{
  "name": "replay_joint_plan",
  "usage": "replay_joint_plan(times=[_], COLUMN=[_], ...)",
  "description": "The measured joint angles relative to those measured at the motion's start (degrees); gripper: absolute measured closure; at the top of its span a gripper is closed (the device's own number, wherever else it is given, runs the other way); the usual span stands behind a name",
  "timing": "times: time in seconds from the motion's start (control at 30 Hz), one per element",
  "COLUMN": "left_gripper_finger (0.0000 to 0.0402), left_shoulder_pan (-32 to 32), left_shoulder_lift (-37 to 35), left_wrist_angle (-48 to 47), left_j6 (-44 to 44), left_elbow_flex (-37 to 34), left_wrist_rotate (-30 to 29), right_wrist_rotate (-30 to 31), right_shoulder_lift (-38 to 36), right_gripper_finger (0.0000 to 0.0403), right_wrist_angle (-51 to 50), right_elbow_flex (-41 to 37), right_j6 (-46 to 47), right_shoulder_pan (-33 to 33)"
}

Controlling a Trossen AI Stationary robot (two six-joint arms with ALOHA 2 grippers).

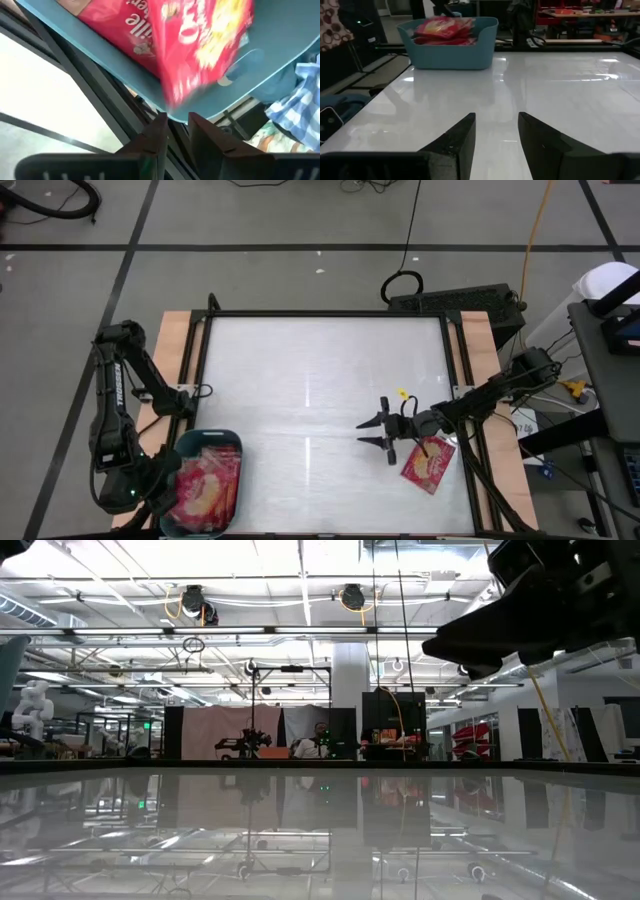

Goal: Sort popcorn bags into baskets
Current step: Put the red popcorn bag into the blue bin

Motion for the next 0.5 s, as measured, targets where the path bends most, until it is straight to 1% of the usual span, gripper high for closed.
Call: replay_joint_plan(times=[0.1,0.17,0.23,0.27,0.3,0.4,0.43,0.47,0.5], left_gripper_finger=[0.0322,0.0332,0.0345,0.0353,0.0361,0.0386,0.0393,0.0396,0.0396], left_shoulder_pan=[0.4,1.4,2.7,3.8,4.9,8.2,9.1,10.1,11.1], left_shoulder_lift=[-0.2,-0.2,-0.3,-0.3,-0.3,0.5,1.1,2.0,3.0], left_wrist_angle=[0.5,0.9,1.1,1.0,1.0,2.0,2.6,2.8,2.7], left_j6=[2.9,7.4,13.4,17.2,21.3,36.2,41.3,46.0,50.2], left_elbow_flex=[0.0,0.5,1.3,1.5,1.6,1.6,1.6,1.6,1.6], left_wrist_rotate=[0.3,0.1,-2.1,-5.1,-9.3,-25.7,-29.8,-31.9,-32.4], right_wrist_rotate=[1.2,1.3,1.3,1.3,1.3,1.4,1.5,2.1,2.8], right_shoulder_lift=[0.0,0.0,0.0,0.0,0.0,0.0,0.0,0.0,0.0], right_gripper_finger=[0.0264,0.0264,0.0264,0.0264,0.0264,0.0264,0.0264,0.0264,0.0264], right_wrist_angle=[-0.2,-0.1,-0.1,-0.1,-0.1,0.0,-0.1,-0.1,-0.1], right_elbow_flex=[0.1,0.2,0.5,0.6,0.7,0.9,0.9,0.9,0.9], right_j6=[0.9,1.1,1.4,1.4,1.3,1.3,1.4,1.5,1.7], right_shoulder_pan=[0.0,0.0,0.0,0.0,0.0,0.0,0.0,0.0,0.0])
